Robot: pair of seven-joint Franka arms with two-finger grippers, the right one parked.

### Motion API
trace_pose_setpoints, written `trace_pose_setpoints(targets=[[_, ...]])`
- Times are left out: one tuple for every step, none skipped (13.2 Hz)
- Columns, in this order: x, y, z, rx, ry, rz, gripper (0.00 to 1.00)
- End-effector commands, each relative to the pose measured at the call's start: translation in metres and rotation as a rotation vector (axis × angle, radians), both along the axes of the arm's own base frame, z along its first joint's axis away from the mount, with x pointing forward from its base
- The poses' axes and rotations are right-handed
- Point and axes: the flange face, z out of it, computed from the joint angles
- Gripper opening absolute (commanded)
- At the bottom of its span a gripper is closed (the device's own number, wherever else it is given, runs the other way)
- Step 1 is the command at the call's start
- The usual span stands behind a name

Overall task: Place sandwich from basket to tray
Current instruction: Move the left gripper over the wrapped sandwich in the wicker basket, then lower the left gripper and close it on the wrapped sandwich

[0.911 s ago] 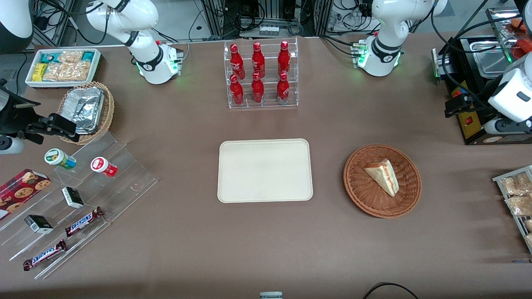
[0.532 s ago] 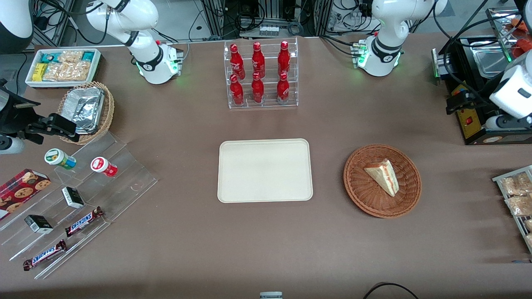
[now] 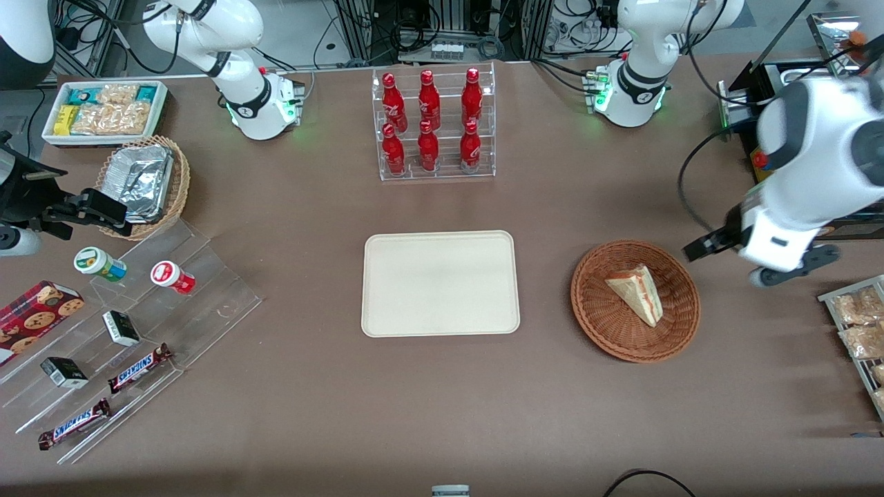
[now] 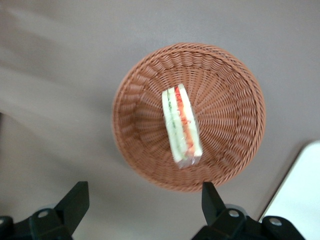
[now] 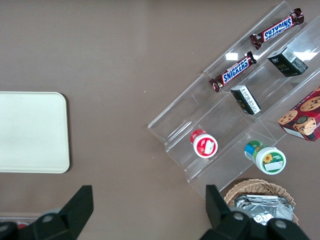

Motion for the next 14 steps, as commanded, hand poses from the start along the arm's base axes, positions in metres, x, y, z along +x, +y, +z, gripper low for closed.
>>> trace_pose_setpoints(targets=[[-0.020, -0.019, -0.041, -0.004, -0.045, 0.138, 0.99], [-0.024, -0.023, -0.056, -0.010, -0.061, 0.174, 0.99], [-0.026, -0.024, -0.074, -0.011, -0.072, 0.223, 0.99], [-0.028, -0.037, -0.092, -0.015, -0.084, 0.230, 0.99], [-0.029, -0.045, -0.106, -0.013, -0.080, 0.223, 0.99], [-0.029, -0.046, -0.114, -0.011, -0.076, 0.223, 0.99], [-0.028, -0.047, -0.121, -0.013, -0.079, 0.222, 1.00], [-0.026, -0.048, -0.131, -0.015, -0.080, 0.222, 0.99], [-0.025, -0.049, -0.142, -0.012, -0.073, 0.220, 1.00], [-0.026, -0.052, -0.151, -0.011, -0.068, 0.213, 0.99], [-0.027, -0.051, -0.156, -0.008, -0.061, 0.213, 1.00], [-0.027, -0.051, -0.161, -0.007, -0.055, 0.213, 1.00], [-0.027, -0.050, -0.168, -0.005, -0.048, 0.216, 1.00], [-0.026, -0.050, -0.171, -0.007, -0.053, 0.217, 0.99]])
